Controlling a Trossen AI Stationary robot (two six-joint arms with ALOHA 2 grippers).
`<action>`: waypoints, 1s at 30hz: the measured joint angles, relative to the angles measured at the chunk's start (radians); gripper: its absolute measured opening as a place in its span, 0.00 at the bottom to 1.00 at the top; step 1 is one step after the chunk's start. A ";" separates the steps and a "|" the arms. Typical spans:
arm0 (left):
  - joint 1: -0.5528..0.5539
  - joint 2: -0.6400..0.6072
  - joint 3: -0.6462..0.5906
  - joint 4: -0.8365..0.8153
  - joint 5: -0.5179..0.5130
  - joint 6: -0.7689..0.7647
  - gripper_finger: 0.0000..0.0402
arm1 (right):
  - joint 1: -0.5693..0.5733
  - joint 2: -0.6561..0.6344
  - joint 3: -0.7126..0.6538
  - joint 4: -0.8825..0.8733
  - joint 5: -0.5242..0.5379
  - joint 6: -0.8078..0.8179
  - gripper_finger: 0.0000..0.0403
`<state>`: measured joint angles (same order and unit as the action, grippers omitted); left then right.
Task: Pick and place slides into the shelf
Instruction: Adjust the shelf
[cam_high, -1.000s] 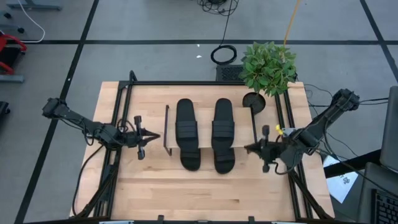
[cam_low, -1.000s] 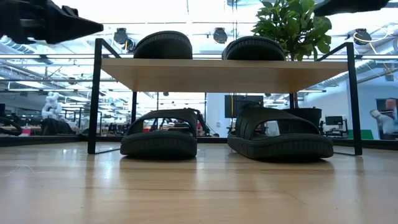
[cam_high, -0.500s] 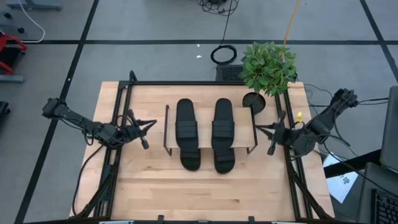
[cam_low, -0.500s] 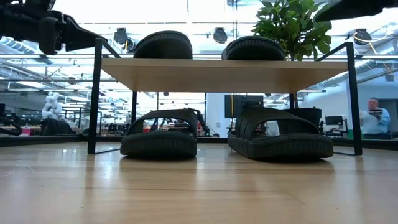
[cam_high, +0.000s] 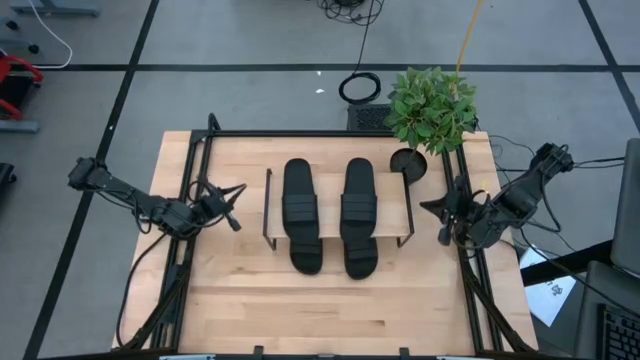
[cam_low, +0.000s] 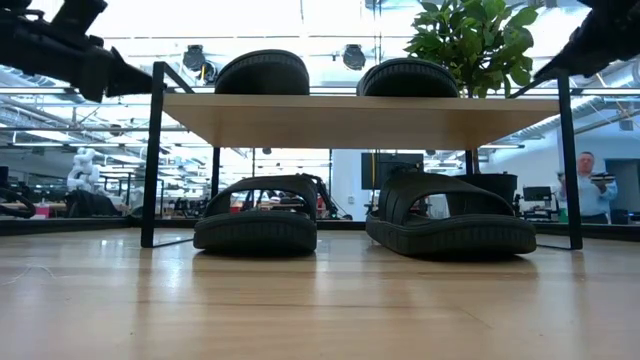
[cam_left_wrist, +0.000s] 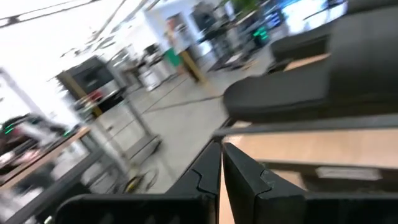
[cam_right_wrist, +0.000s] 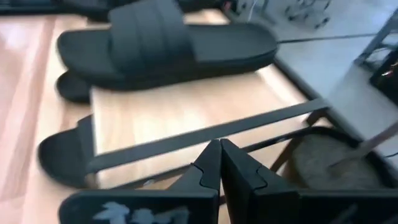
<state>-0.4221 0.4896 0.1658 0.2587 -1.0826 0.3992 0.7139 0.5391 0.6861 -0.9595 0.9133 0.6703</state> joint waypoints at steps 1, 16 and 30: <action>0.000 0.000 0.000 -0.014 -0.023 -0.013 0.06 | 0.000 0.002 -0.010 0.012 -0.016 0.002 0.00; 0.000 0.000 0.000 -0.090 0.059 -0.135 0.06 | 0.000 0.005 -0.178 0.248 -0.054 -0.020 0.00; 0.000 0.000 0.000 -0.116 0.063 -0.159 0.06 | 0.000 0.051 -0.184 0.396 -0.108 -0.109 0.00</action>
<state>-0.4221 0.4896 0.1658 0.1432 -1.0200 0.2401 0.7143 0.5904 0.5018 -0.5636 0.8054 0.5612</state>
